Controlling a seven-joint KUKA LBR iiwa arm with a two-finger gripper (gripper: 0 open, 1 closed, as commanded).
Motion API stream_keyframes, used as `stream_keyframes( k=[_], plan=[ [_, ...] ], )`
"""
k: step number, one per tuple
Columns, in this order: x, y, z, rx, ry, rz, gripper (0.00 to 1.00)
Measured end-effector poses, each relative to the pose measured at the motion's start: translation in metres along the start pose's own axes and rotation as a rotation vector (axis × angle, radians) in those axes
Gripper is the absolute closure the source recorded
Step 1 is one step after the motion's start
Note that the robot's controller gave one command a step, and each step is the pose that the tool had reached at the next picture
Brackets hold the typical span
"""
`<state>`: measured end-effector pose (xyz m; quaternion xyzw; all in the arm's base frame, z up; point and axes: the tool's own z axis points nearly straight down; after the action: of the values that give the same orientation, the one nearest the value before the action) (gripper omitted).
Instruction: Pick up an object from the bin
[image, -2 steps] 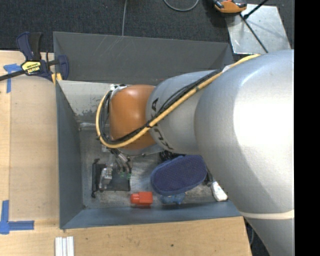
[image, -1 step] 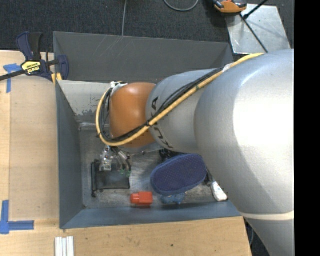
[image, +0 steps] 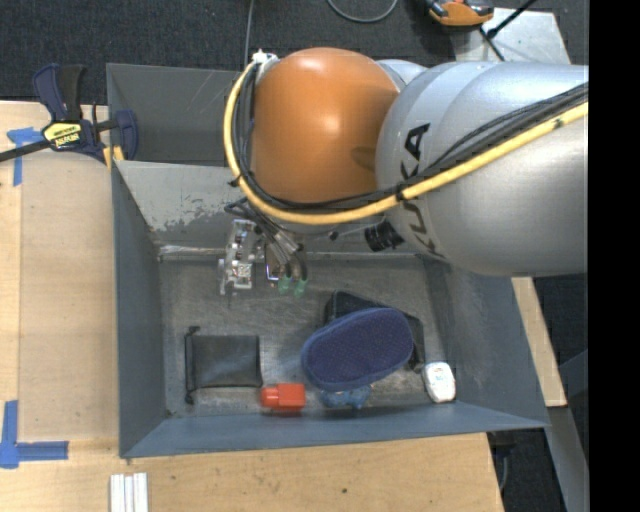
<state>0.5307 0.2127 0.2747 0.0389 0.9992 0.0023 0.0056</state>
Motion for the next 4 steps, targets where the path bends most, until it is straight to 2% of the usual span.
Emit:
stream_keyframes(
  k=[1, 2, 3, 4],
  plan=[
    [-0.005, -0.016, 0.146, 0.006, 0.015, -0.205, 1.00],
    [-0.006, -0.015, 0.142, 0.003, 0.009, -0.203, 0.00],
    [-0.001, -0.009, 0.197, 0.002, 0.013, -0.501, 0.00],
    [-0.003, -0.009, 0.194, 0.000, 0.006, -0.498, 1.00]
  ],
)
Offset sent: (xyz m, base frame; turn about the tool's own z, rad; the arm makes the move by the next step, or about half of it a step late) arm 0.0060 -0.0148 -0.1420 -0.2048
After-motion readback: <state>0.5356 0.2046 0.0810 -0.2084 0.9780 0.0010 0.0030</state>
